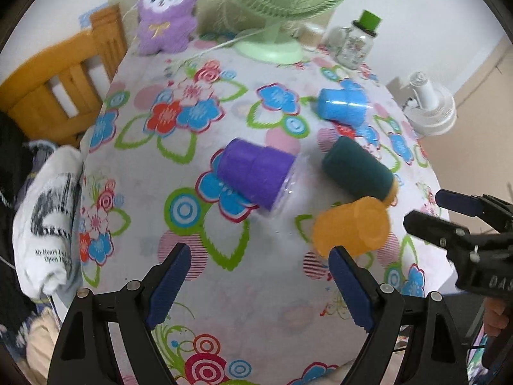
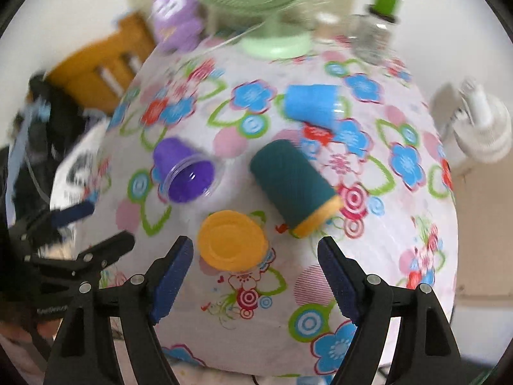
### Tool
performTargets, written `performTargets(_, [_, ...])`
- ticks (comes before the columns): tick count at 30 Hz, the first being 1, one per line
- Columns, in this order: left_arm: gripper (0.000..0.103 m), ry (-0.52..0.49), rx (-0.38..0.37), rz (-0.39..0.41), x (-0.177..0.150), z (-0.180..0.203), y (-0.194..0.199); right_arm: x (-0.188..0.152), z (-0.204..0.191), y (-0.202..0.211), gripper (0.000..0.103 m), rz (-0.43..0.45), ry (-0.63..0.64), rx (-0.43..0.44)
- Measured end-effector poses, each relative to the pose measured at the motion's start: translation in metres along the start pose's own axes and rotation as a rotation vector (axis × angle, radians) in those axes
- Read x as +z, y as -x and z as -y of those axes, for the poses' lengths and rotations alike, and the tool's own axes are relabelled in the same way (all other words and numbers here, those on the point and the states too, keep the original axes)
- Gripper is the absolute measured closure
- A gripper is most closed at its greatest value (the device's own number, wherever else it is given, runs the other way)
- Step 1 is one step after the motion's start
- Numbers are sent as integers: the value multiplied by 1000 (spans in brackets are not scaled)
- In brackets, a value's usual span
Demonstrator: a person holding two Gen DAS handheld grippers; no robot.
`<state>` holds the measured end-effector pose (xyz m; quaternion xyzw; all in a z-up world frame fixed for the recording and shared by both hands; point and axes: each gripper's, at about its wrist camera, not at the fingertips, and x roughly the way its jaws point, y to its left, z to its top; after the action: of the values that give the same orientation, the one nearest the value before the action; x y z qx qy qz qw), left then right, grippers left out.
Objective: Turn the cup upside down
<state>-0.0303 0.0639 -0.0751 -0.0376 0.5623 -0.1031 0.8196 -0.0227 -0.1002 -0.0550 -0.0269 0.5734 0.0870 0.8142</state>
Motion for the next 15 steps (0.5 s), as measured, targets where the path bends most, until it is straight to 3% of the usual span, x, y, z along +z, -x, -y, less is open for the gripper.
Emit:
performTargets(3, [14,-6,5,4,-1,10,7,-9,12,15,21,59,-65,-30])
performTargets(10, [12,37,50,48,-10,38,28,-24,34,38,19,158,-105,-7])
performTargets(15, [7,52,105,89,-18,54,42,-35,41,57,9,242,-87,-11])
